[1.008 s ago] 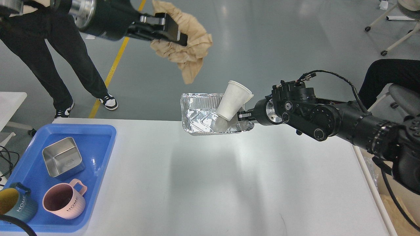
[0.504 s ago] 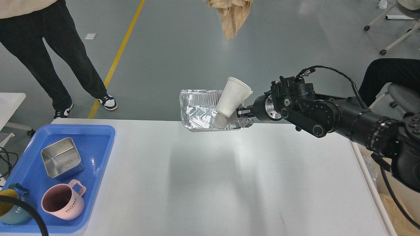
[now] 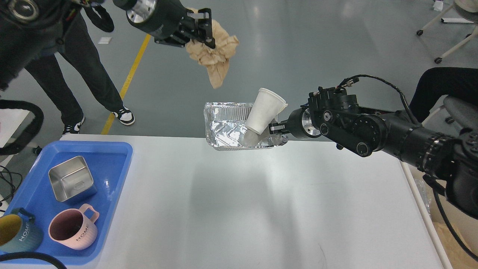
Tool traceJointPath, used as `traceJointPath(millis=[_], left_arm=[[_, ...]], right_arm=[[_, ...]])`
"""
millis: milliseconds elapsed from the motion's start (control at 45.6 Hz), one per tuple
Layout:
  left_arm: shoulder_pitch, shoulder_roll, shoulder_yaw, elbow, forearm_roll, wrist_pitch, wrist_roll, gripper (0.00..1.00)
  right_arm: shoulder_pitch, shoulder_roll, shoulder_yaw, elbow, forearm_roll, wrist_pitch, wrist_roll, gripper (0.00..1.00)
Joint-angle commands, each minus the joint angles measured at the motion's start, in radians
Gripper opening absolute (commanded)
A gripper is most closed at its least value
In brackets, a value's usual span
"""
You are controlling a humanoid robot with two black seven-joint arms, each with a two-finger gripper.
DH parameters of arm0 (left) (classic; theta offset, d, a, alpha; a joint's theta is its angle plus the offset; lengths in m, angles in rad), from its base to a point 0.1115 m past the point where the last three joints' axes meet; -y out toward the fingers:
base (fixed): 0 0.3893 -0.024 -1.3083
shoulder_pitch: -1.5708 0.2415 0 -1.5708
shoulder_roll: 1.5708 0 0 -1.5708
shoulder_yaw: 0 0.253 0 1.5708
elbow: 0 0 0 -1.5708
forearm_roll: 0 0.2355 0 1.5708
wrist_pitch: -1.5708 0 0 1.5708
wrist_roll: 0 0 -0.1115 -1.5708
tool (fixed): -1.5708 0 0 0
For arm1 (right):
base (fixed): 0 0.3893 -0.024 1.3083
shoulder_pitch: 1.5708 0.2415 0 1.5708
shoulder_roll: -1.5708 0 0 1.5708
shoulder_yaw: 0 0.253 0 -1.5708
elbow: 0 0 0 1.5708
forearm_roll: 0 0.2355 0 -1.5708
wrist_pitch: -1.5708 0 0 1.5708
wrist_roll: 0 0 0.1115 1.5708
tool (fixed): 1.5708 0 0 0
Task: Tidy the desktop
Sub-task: 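Drop the brown paper bag into the foil tray and release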
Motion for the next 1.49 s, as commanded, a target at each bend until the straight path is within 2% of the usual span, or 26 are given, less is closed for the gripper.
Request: traceJointPath(millis=[0,197,394,570,679,701,767,986,1052,1468], left_arm=[[0.097,-0.085,0.006,0.0,0.071,0.0,-0.031,0.03],[0.194,-0.188,0.017,0.005,0.178,0.0,-0.078,0.04],[0.237,-0.2,0.019,0.017,0.206,0.046,-0.08,0.06],[0.248,-0.2,0.022,0.022,0.215,0.083,-0.08,0.12],[0.252,-0.203,0.025,0.037,0.217,0.099,-0.081,0.23],[0.255,-0.203,0.025,0.04,0.217,0.106,-0.081,0.28],[0.255,-0.206,0.025,0.045,0.215,0.129,-0.081,0.58],[0.255,-0.208,0.025,0.053,0.214,0.139,-0.095,0.91],[0.255,-0.208,0.023,0.054,0.209,0.139,-0.098,0.96],[0.252,-0.206,0.005,0.06,0.203,0.141,-0.109,0.96]], right_arm=[[0.004,-0.002,0.0,0.002,0.0,0.0,0.0,0.0],[0.004,-0.006,0.003,0.002,0.0,0.0,0.0,0.0],[0.004,-0.006,0.005,0.002,0.0,0.0,0.0,0.0],[0.004,-0.006,0.005,0.002,0.0,0.0,0.0,0.0],[0.004,-0.006,0.005,0.002,0.0,-0.001,0.0,0.0],[0.004,-0.006,0.005,0.002,0.0,-0.001,0.0,0.0],[0.004,-0.008,0.005,0.002,0.0,0.0,0.0,0.0],[0.004,-0.009,0.005,0.002,0.0,0.0,0.0,0.0],[0.004,-0.009,0.005,0.002,0.0,0.0,0.0,0.0],[0.004,-0.009,0.002,-0.001,0.0,0.006,0.0,0.0]])
